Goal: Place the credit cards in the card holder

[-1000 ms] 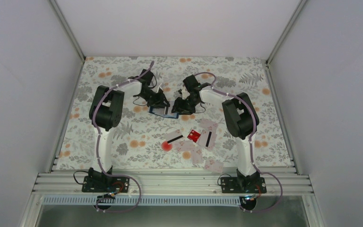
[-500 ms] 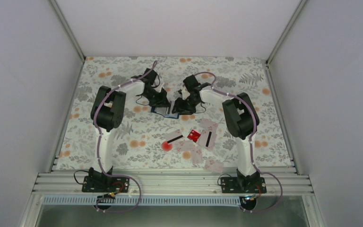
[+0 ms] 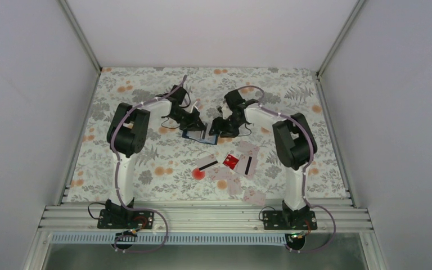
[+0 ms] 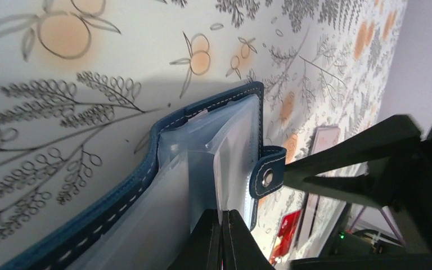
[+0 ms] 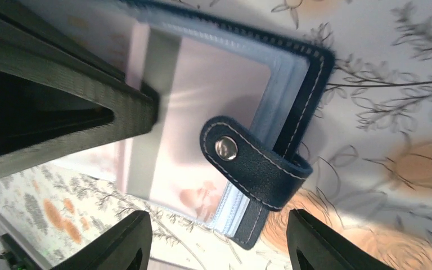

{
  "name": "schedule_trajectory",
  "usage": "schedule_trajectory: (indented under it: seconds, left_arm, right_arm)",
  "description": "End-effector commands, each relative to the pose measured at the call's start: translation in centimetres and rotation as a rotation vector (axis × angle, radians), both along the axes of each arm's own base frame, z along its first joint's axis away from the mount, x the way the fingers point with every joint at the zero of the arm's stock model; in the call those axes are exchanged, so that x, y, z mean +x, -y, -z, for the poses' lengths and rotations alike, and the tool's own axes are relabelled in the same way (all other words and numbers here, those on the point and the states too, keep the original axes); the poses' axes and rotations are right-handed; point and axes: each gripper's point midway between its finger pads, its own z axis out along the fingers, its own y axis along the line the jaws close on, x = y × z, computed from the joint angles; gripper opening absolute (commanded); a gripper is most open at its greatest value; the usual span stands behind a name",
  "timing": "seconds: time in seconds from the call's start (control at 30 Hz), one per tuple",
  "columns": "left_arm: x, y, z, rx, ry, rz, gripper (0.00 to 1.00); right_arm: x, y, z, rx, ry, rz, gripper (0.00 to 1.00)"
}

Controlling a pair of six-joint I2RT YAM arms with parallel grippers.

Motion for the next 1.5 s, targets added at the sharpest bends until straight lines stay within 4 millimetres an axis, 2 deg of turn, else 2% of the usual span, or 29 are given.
schedule_trajectory:
  seconds: [0.0, 0.13, 0.27, 0.43, 0.57, 0.97, 1.23, 1.47]
  left_arm:
    - [-1.2, 0.1, -1.0, -0.068, -0.032, 0.016, 0.02]
    - [-1.4, 0.7, -2.2, -0.135, -0.032, 0.026, 0.02]
    - [-1.8, 1.2, -3.3, -0.217, -0.039, 0.037, 0.02]
    - [-1.8, 1.4, -5.0, -0.281, -0.043, 0.046, 0.02]
    - [-1.5, 1.5, -6.7, -0.333, -0.033, 0.047, 0.02]
    - [-0.4, 1.3, -11.0, -0.405, 0.010, 0.066, 0.02]
    - [-0.4, 1.3, -12.2, -0.425, 0.020, 0.076, 0.02]
    - [-0.3, 1.5, -12.5, -0.440, 0.019, 0.085, 0.02]
  right_arm:
    - [0.7, 1.0, -4.3, 0.075, 0.075, 0.009, 0.63]
    - [-0.1, 1.0, -6.1, 0.142, 0.074, -0.010, 0.70]
    - [-1.6, -0.1, -7.6, 0.271, 0.051, -0.051, 0.72]
    - [-2.9, -1.3, -7.9, 0.399, -0.012, -0.076, 0.71]
    - [-3.1, -2.0, -8.4, 0.458, -0.040, -0.094, 0.70]
    - [-2.0, -1.8, -8.3, 0.438, -0.037, -0.062, 0.68]
    - [-1.1, -0.7, -8.3, 0.422, -0.030, -0.027, 0.68]
    - [-0.3, -0.8, -8.9, 0.432, -0.019, -0.025, 0.67]
